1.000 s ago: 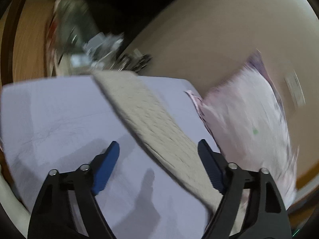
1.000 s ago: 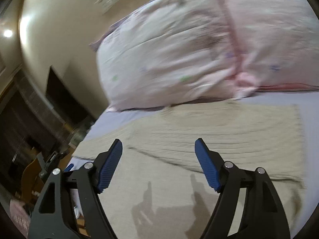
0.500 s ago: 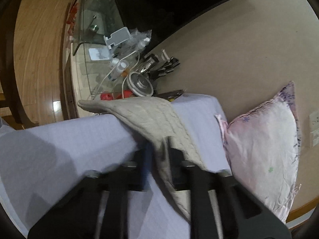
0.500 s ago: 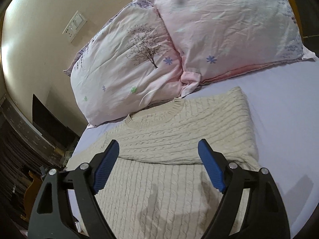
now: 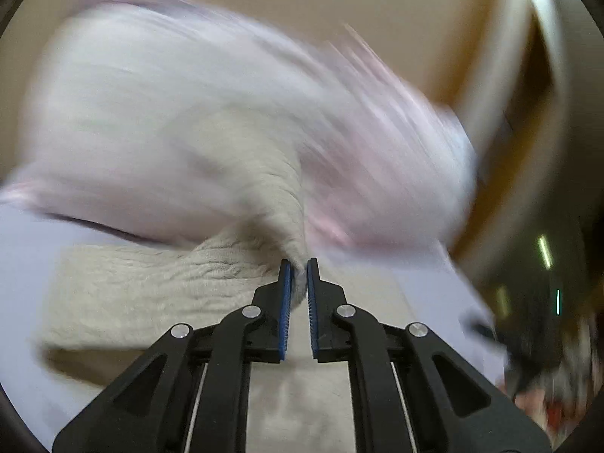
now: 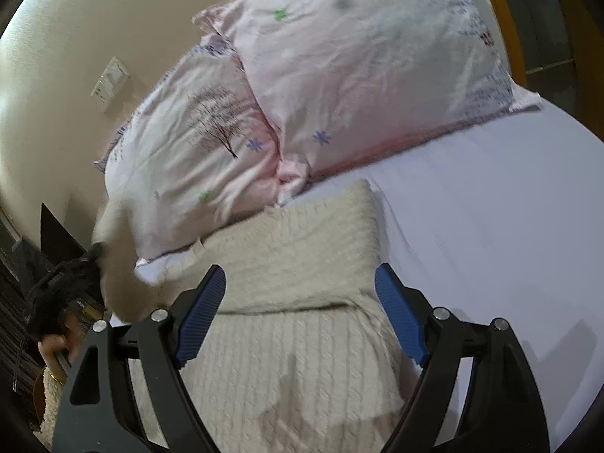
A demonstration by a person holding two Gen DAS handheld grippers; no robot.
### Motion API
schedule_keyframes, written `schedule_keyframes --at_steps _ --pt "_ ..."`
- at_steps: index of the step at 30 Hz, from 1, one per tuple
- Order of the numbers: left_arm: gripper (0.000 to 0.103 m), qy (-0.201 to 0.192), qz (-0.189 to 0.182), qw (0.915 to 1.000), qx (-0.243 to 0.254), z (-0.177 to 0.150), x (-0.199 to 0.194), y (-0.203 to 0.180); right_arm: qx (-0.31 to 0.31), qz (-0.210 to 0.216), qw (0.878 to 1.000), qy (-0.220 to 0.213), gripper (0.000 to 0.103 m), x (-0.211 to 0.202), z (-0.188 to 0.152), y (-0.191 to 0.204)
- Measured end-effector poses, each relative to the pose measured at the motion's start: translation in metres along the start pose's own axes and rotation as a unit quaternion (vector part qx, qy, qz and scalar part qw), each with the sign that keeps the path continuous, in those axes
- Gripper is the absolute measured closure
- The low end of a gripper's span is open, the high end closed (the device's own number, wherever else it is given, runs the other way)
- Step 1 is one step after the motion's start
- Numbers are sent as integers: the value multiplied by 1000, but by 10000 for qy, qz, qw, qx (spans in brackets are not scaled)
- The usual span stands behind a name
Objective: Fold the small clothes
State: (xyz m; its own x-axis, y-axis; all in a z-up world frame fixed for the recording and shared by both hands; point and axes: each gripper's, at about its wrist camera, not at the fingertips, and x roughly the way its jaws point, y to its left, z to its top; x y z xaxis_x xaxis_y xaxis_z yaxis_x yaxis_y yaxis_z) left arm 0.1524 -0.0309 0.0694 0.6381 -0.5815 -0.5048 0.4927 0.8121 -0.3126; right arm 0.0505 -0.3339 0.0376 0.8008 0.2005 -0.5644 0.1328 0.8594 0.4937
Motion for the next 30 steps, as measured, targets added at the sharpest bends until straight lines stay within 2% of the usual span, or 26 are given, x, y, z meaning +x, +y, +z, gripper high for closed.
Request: schedule_keyframes --at_steps 2,3,5,7,10,11,12,13,14,15,17,19,22,24,28,30 --pt "96 770 -221 9953 546 -29 40 -39 75 23 9999 109 22 -4 -5 -7" --pt "96 874 -249 9939 629 -37 41 -43 80 87 9998 135 22 -12 -8 -12" --pt "97 858 -281 9936 673 -54 21 -38 -37 100 9999 116 19 -28 -16 -18" --pt "97 772 -351 9952 491 -65 -12 -20 -136 249 9995 165 15 -45 -26 -26" --pt "95 555 -467 9971 228 -89 -82 21 25 989 9939 490 14 -70 -49 -46" --pt "90 466 -507 9974 197 -96 -97 27 102 1250 9902 616 14 -78 -58 -52" --pt "76 383 -469 9982 43 -113 -128 43 133 1474 9861 749 14 -86 -69 -56" --pt "56 325 -415 9986 -48 -121 -141 49 116 1579 9839 835 14 -92 -77 -59" --pt "48 251 -351 9989 -169 -134 -158 58 64 1663 9815 943 14 -99 -87 -61" --pt "43 98 -320 9987 -378 -155 -185 72 4 1741 9781 1138 14 -106 -101 -63" --pt "39 -21 -344 9972 -664 -180 -209 88 8 1832 9721 1464 14 -110 -119 -67" --pt "33 17 -347 9931 -1118 -217 -229 109 112 1924 9638 1842 14 -107 -141 -73" --pt "33 254 -378 9892 -1393 -255 -221 123 509 1997 9534 2204 15 -85 -165 -87" --pt "33 488 -418 9877 -1427 -273 -203 124 784 2180 9442 2341 19 -67 -175 -94" --pt "33 591 -623 9858 -1440 -284 -171 121 1055 2760 9238 2436 23 -35 -186 -91" --pt "33 521 -784 9827 -1595 -286 -157 122 1138 2925 9178 2431 31 -26 -188 -90"
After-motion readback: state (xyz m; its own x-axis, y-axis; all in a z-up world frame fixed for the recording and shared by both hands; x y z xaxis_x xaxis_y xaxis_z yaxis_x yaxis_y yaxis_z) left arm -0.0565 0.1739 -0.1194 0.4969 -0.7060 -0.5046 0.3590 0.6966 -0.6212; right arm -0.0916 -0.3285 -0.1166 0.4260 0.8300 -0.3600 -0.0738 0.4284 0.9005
